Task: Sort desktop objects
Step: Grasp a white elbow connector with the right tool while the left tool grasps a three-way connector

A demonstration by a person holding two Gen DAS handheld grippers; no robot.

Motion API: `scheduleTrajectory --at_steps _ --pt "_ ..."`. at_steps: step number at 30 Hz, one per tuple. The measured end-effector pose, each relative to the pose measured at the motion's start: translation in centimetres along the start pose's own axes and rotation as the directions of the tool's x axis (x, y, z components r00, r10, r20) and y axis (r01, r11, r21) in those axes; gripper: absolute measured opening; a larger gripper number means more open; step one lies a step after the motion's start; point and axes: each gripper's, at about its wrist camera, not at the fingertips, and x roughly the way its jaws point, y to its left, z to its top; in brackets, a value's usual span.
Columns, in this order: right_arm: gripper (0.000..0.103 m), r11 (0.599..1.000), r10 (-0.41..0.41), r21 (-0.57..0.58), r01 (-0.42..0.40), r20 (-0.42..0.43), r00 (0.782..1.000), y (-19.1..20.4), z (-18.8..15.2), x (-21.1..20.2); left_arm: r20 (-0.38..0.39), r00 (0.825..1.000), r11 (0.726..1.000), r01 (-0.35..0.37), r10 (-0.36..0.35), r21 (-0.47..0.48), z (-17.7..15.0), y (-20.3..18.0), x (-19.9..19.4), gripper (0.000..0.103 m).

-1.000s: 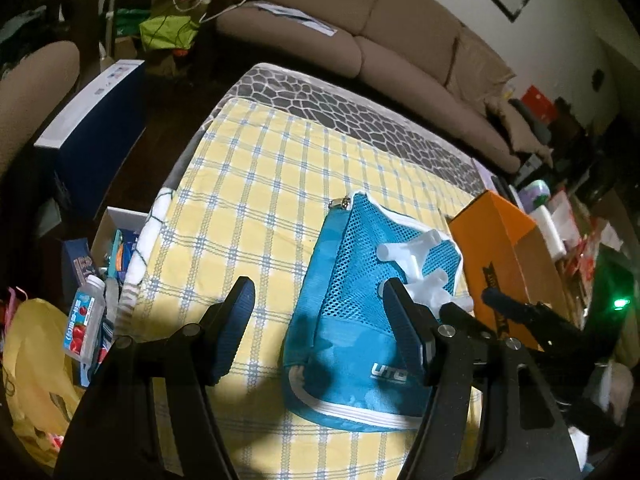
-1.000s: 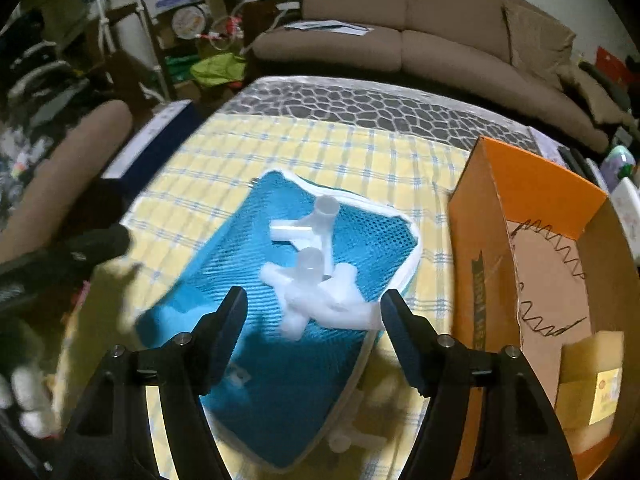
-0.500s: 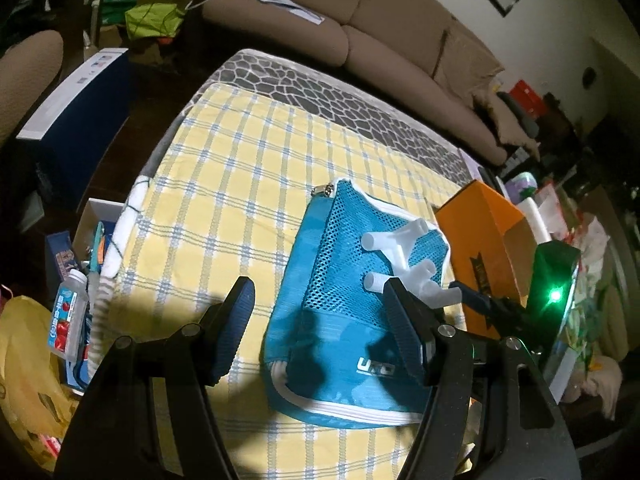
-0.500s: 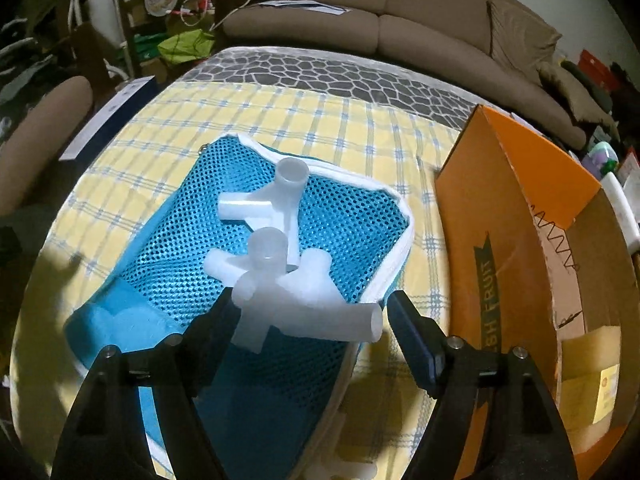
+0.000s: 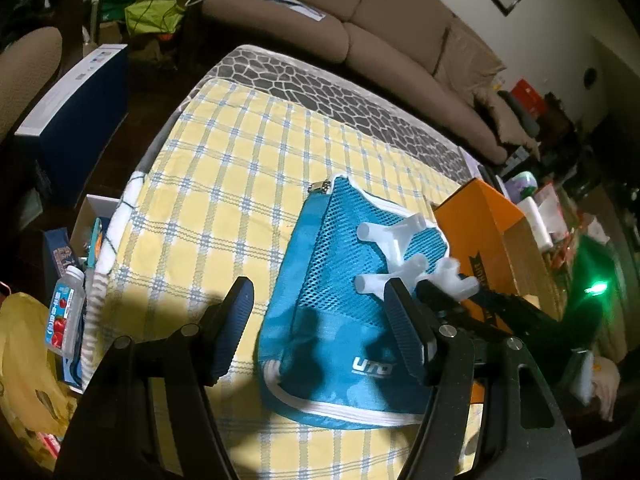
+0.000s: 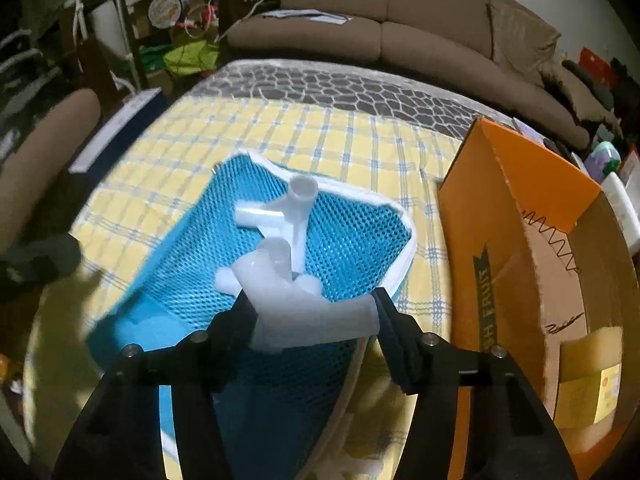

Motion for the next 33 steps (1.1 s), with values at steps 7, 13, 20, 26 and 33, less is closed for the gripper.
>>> scheduleTrajectory --at_steps 7,13,20,26,33 --pt "0.058 0.984 0.126 0.112 -0.136 0.094 0.988 -2.5 1.1 -4.8 -0.016 1.0 0.999 0.017 -0.016 0.046 -0.5 -2.3 1.4 0.082" --pt "0.058 0.979 0.139 0.131 -0.156 0.135 0.981 -4.4 1.8 -7.0 -0.033 0.999 0.994 -0.008 0.011 0.106 -1.1 -4.2 3.1 0.099" --pt "0.058 0.971 0.15 0.161 -0.178 0.169 0.974 -6.8 1.7 -8.5 -0.059 0.995 0.979 -0.067 0.08 0.192 -1.7 -6.6 6.0 0.101" --pt "0.058 0.969 0.161 0.16 -0.189 0.174 0.972 -7.8 1.0 -9.2 -0.072 0.986 0.96 -0.131 0.153 0.247 -2.4 -7.8 8.3 0.101" --pt "0.058 0.968 0.17 0.154 -0.196 0.17 0.971 -9.0 -0.1 -9.8 -0.054 0.981 0.938 -0.16 0.185 0.309 -2.3 -8.9 10.3 0.101"
